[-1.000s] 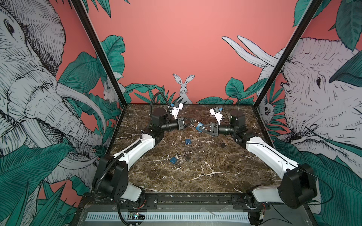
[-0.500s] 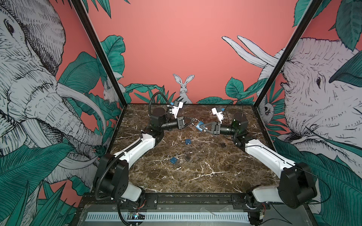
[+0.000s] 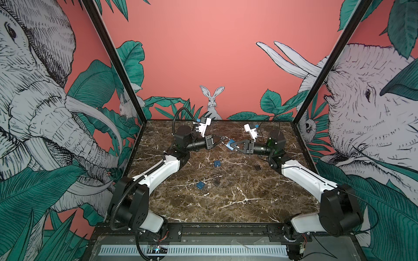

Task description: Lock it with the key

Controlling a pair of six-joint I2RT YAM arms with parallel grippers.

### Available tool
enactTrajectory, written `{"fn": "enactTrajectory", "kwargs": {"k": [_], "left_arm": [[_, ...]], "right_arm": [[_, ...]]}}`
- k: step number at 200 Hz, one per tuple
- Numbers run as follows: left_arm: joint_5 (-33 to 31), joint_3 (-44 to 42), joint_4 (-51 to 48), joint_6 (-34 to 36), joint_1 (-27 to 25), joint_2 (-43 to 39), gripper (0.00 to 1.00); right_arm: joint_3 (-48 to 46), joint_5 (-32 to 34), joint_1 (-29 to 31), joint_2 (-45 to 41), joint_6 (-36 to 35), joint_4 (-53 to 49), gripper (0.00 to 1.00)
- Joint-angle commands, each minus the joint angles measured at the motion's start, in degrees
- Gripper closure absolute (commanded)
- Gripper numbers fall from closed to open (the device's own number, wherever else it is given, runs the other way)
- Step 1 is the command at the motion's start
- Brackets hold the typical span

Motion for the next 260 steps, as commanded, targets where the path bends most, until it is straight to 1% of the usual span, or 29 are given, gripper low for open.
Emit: {"fn": "enactTrajectory", "kwargs": {"k": [1, 29, 62, 68, 72, 97, 108, 132, 148, 166, 178, 182, 187, 195, 207, 236, 260], "left_arm": [[0.1, -3.3, -8.6, 2.6, -4.4, 1.9, 1.00], [-0.6, -4.7, -8.6, 1.8, -6.8, 1.6, 1.00], [-1.1, -6.7, -7.7, 0.3, -11.6, 2.3, 1.00], [-1.3, -7.3, -6.6, -0.6, -11.8, 2.5, 1.00], [-1.3, -7.8, -5.6, -1.3, -13.7, 2.6, 1.00], [-2.4, -9.5, -3.2, -3.6, -17.4, 3.0, 1.00], [-3.0, -10.3, -2.6, -4.1, -18.3, 2.9, 1.00], [-3.7, -12.0, -0.1, -5.6, -18.6, 2.3, 1.00], [-5.9, -12.1, -0.7, -4.7, -18.3, 1.3, 1.00], [-5.4, -10.7, -0.9, -4.7, -16.1, 0.4, 1.00], [-4.7, -10.3, 1.7, -6.7, -13.4, 0.1, 1.00], [-4.2, -10.2, 3.3, -7.7, -12.6, 0.1, 1.00], [-3.6, -10.0, 5.0, -8.9, -9.9, 0.1, 1.00], [-2.1, -9.5, 7.6, -11.1, -7.8, 0.3, 1.00], [0.3, -7.9, 9.9, -12.8, -5.7, 0.8, 1.00], [5.5, -2.3, 5.8, -11.5, -4.1, 1.7, 1.00], [6.1, -0.5, 3.6, -11.1, -2.9, 1.6, 1.00]], "right_arm": [[3.9, -0.8, 1.8, -1.3, -1.6, 12.3, 1.00], [4.3, 0.3, 1.8, -1.3, -3.9, 10.1, 1.00], [4.0, 0.4, 1.9, 0.3, -1.1, 14.4, 1.00], [4.1, 0.4, 1.9, 0.8, -0.4, 15.5, 1.00], [4.1, 0.3, 1.9, 1.0, -0.1, 15.9, 1.00], [4.3, 0.5, 1.9, 2.3, 0.8, 17.6, 1.00], [4.2, 0.7, 1.9, 2.7, 0.7, 17.7, 1.00], [3.9, 0.9, 1.9, 3.2, 0.6, 17.7, 1.00], [3.7, 0.8, 1.9, 3.0, 0.1, 17.1, 1.00], [3.3, 0.8, 1.9, 2.2, -2.4, 13.4, 1.00], [3.0, 1.2, 1.9, 1.3, -5.5, 9.2, 1.00], [2.9, 1.5, 1.9, 0.9, -7.5, 6.5, 1.00], [2.7, 1.9, 1.9, 0.4, -9.3, 4.1, 1.00], [2.5, 2.5, 1.9, -0.5, -11.3, 0.9, 1.00], [2.2, 2.9, 1.9, -1.2, -13.8, -2.3, 1.00], [2.2, 2.9, 1.9, -1.7, -15.3, -4.5, 1.00], [2.2, 3.0, 1.9, -1.6, -15.6, -4.8, 1.00]]}}
